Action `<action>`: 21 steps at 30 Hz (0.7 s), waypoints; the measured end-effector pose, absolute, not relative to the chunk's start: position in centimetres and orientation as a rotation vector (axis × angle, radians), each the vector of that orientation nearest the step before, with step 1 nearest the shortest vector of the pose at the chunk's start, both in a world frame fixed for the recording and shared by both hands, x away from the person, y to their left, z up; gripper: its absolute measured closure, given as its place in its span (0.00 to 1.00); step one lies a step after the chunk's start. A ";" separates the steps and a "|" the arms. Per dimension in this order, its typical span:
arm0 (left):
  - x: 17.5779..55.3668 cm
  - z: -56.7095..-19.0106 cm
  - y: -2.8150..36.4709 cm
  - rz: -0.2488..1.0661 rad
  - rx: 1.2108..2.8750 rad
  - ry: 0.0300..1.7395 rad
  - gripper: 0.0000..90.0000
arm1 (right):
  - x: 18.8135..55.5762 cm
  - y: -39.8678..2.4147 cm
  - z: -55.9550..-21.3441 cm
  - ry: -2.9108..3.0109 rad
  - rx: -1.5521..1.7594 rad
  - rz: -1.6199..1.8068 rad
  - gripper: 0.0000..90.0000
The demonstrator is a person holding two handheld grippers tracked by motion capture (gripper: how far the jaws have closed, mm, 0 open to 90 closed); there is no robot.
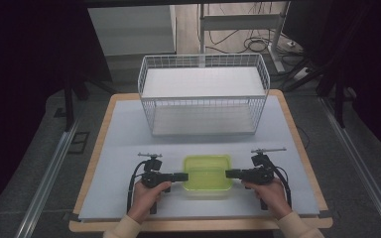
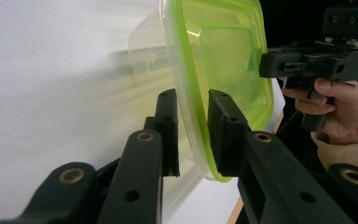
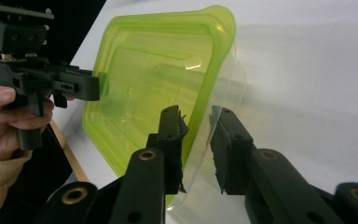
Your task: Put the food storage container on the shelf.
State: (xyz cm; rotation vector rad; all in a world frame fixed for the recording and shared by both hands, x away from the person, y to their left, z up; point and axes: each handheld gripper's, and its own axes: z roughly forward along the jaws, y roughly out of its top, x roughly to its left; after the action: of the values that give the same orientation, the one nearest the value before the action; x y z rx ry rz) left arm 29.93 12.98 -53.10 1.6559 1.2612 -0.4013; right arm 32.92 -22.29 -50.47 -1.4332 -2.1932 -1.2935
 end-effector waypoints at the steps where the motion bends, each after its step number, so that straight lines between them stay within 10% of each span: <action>1: 29.9 -53.0 13.0 -0.396 1.657 1.261 0.85 | 32.9 -22.4 -50.4 -2.187 -1.436 -1.300 0.85; 21: 29.9 -49.4 13.6 -0.319 1.660 1.219 0.90 | 33.2 -22.2 -47.5 -2.175 -1.396 -1.412 0.89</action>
State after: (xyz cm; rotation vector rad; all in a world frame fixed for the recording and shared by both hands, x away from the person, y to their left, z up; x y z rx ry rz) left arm 29.86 13.61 -49.45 1.6598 1.2193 -0.3190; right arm 33.17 -22.21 -47.46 -1.3959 -2.1748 -1.4123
